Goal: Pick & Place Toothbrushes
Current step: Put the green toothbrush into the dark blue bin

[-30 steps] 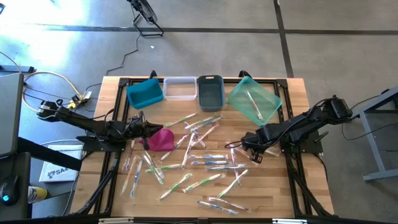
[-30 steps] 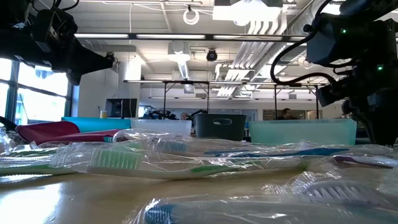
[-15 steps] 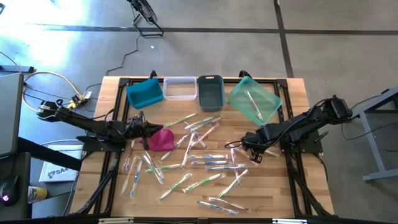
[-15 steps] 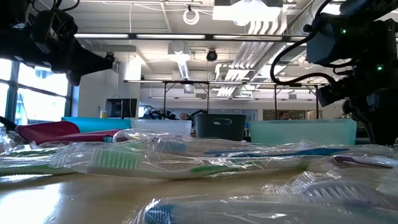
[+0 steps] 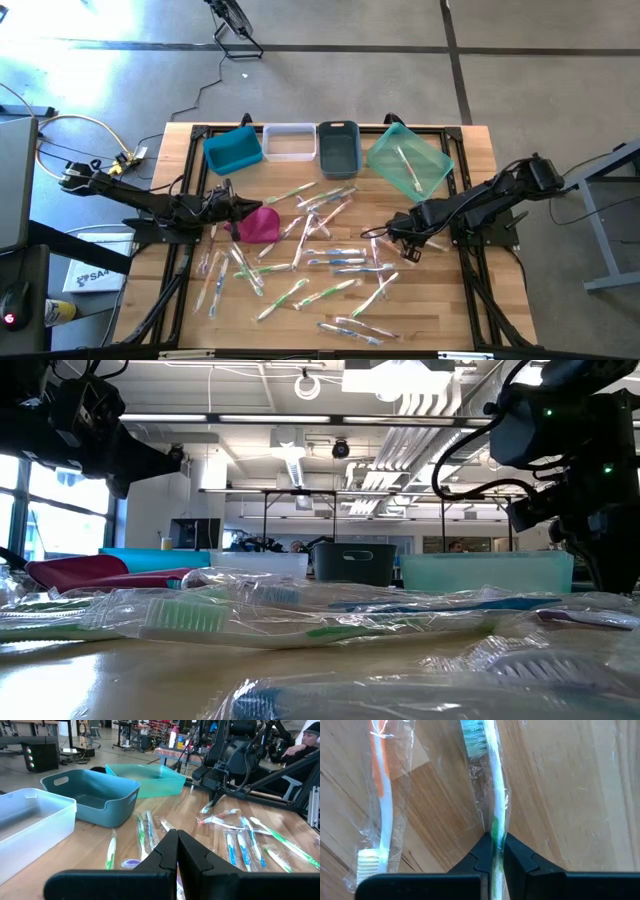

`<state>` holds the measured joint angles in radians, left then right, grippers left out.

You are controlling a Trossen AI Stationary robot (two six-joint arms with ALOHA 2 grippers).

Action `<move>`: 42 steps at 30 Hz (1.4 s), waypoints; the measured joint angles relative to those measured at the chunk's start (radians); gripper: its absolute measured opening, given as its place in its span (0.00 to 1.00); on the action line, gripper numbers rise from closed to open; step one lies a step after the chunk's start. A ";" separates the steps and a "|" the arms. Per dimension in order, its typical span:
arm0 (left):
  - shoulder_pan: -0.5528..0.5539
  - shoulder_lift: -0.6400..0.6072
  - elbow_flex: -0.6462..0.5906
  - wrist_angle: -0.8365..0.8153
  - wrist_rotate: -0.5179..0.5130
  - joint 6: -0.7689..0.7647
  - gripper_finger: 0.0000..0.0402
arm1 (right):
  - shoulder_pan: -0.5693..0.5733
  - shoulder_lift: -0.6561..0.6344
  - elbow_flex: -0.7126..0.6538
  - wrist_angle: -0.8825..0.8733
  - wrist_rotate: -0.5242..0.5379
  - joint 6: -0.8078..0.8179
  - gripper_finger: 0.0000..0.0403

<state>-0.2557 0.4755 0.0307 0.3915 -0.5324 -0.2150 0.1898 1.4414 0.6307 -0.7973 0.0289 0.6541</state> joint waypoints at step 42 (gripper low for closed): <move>0.000 0.000 0.000 0.087 -0.088 0.000 0.00 | -0.266 -0.005 0.346 0.414 -0.035 -0.622 0.04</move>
<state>-0.2558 0.4751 0.0307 0.4786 -0.6209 -0.2150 -0.0759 1.4364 0.9771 -0.3833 -0.0059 0.0317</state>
